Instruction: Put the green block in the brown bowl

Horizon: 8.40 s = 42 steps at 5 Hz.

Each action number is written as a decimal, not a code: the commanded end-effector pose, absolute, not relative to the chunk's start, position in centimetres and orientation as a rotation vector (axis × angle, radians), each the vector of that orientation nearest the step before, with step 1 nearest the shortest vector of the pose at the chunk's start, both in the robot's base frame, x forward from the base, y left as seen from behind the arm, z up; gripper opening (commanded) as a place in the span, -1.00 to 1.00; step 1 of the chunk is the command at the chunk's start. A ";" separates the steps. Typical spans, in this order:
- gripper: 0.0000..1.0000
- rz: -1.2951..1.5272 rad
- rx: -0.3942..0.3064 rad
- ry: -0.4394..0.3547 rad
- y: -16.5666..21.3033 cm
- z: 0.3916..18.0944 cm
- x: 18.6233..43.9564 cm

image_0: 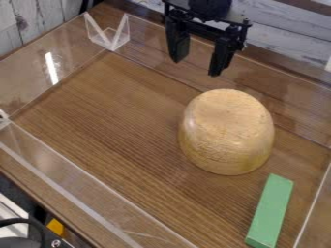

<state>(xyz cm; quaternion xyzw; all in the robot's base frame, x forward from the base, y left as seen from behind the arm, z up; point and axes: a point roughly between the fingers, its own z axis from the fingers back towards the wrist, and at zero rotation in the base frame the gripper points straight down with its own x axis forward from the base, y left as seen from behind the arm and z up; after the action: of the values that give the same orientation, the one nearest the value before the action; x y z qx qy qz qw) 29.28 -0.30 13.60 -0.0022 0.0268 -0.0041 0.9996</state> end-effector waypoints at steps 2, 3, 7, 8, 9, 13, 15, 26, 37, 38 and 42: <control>1.00 -0.023 0.003 0.066 -2.7 11.7 28.9; 1.00 -0.025 0.011 0.065 -6.2 10.8 29.4; 1.00 0.011 -0.005 0.088 -13.4 8.5 27.4; 1.00 0.050 -0.015 0.098 -13.9 6.1 26.6; 1.00 0.077 -0.024 0.100 -14.5 3.5 26.3; 1.00 -0.139 -0.030 0.112 -12.8 4.2 25.9; 1.00 -0.127 -0.043 0.121 -12.3 3.1 26.4; -1.00 -0.039 -0.086 0.138 -15.6 3.1 25.5; -1.00 0.083 -0.086 0.135 -15.2 6.4 23.2; -1.00 0.112 -0.097 0.115 -15.0 8.7 23.1; -1.00 0.249 -0.110 -0.012 -8.5 13.6 24.9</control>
<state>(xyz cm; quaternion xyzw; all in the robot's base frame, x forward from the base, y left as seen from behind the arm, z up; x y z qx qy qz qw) 24.64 -8.42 12.43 -0.0469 0.0172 0.1305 0.9902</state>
